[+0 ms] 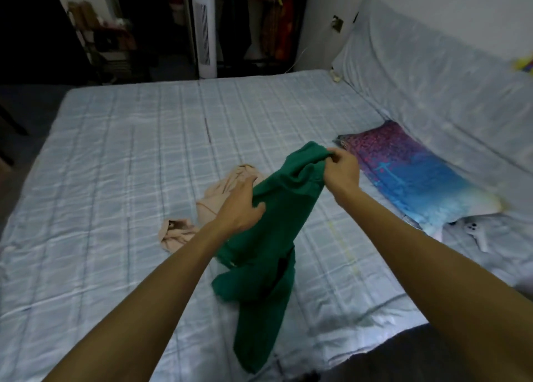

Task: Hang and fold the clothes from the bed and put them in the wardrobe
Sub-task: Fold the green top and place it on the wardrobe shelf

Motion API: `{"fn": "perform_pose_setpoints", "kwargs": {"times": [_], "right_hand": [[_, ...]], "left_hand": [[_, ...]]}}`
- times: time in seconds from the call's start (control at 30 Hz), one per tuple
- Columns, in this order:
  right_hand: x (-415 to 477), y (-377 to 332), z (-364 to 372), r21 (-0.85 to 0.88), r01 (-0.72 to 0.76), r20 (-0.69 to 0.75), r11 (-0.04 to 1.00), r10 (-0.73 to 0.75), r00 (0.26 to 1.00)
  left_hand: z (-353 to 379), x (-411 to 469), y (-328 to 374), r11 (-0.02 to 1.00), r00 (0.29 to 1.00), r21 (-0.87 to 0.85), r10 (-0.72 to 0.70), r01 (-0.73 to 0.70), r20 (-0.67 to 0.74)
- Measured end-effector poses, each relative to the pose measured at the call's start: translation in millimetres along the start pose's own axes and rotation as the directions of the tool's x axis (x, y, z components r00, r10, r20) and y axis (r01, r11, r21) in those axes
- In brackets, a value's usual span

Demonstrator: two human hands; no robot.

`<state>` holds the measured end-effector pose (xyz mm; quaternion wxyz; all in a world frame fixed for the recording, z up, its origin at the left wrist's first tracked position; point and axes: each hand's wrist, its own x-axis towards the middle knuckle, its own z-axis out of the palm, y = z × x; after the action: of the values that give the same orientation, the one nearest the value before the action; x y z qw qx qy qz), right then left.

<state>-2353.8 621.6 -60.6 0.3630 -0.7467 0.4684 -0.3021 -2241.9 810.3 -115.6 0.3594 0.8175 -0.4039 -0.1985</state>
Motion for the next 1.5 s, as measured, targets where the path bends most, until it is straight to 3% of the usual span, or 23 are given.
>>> {"fn": "perform_pose_setpoints", "kwargs": {"times": [0.07, 0.13, 0.3, 0.47, 0.63, 0.77, 0.93, 1.07, 1.27, 1.37, 1.5], "right_hand": [[28, 27, -25, -0.041, -0.101, -0.102, 0.994, 0.096, 0.990], [47, 62, -41, -0.173, -0.135, -0.098, 0.976, 0.119, 0.988], [54, 141, -26, -0.304, -0.064, 0.173, 0.951, 0.121, 0.977], [44, 199, 16, -0.308, -0.007, 0.440, 0.952, 0.149, 0.886], [0, 236, 80, -0.266, -0.002, 0.624, 0.964, 0.174, 0.762], [-44, 252, 134, -0.238, 0.042, 0.717, 0.970, 0.146, 0.681], [-95, 264, 185, -0.204, 0.089, 0.701, 0.975, 0.082, 0.709], [-122, 272, 209, -0.233, 0.054, 0.661, 0.971, 0.117, 0.741], [-142, 265, 215, -0.302, 0.054, 0.649, 0.952, 0.164, 0.743], [-138, 245, 209, -0.323, 0.035, 0.622, 0.946, 0.184, 0.761], [-118, 207, 203, -0.294, -0.086, 0.542, 0.952, 0.240, 0.805]], "left_hand": [[19, 9, -9, 0.995, 0.996, 0.049, -0.086, 0.085, 0.014], [39, 17, -17, 0.986, 0.991, 0.106, -0.134, 0.131, 0.024], [95, 31, -34, 0.919, 0.949, 0.296, -0.300, 0.260, 0.099], [138, 39, -57, 0.827, 0.897, 0.471, -0.417, 0.307, 0.148], [152, 50, -102, 0.702, 0.905, 0.707, -0.352, 0.086, 0.240], [156, 69, -157, 0.515, 0.831, 0.830, -0.350, -0.216, 0.433], [171, 95, -225, 0.346, 0.703, 0.753, -0.283, -0.560, 0.652], [190, 116, -276, 0.268, 0.653, 0.705, -0.267, -0.656, 0.709], [197, 130, -270, 0.294, 0.710, 0.706, -0.115, -0.644, 0.695], [183, 144, -241, 0.298, 0.703, 0.662, 0.044, -0.688, 0.710], [153, 157, -191, 0.386, 0.662, 0.595, 0.056, -0.705, 0.747]]}}
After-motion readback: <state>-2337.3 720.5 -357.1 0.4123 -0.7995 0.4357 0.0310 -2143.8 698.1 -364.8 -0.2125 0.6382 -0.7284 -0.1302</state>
